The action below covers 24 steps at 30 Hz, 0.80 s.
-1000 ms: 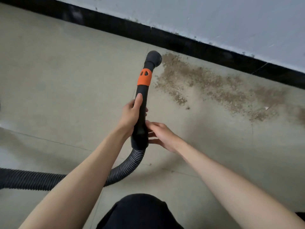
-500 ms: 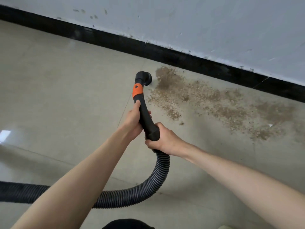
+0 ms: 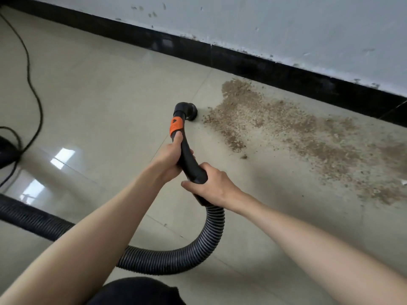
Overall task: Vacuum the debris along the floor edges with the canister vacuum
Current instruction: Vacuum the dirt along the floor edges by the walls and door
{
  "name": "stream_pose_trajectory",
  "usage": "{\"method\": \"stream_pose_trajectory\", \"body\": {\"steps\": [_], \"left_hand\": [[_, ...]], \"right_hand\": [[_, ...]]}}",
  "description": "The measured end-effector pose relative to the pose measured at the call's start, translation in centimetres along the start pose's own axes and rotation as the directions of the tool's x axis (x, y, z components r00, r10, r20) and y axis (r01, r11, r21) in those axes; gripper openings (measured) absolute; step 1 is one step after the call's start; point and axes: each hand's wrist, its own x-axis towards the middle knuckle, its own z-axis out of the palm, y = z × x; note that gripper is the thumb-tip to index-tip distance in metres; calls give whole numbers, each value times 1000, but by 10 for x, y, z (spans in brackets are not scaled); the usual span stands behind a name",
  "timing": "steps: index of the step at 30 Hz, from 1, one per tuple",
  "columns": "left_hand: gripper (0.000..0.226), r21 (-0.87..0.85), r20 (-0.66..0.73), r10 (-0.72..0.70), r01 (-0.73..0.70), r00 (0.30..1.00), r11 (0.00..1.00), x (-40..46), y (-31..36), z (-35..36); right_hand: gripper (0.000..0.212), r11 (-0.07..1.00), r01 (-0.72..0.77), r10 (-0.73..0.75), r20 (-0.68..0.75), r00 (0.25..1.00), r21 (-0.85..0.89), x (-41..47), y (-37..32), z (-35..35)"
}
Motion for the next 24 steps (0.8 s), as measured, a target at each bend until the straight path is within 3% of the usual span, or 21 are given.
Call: {"method": "stream_pose_trajectory", "body": {"steps": [5, 12, 18, 24], "left_hand": [[42, -34, 29, -37, 38, 999, 999, -24, -22, 18], [34, -37, 47, -67, 69, 997, 997, -55, -30, 56], [48, -59, 123, -123, 131, 985, 990, -60, -22, 62], [52, -65, 134, -143, 153, 981, 986, -53, 1, 62]], "right_hand": [[33, 998, -3, 5, 31, 1000, -62, -24, 22, -21], [27, 996, -80, 77, -59, 995, -44, -53, 37, -44], [27, 981, -81, 68, -76, 995, -177, -55, 25, -64], [26, 978, -66, 53, -71, 996, -198, -43, 6, -77]]}}
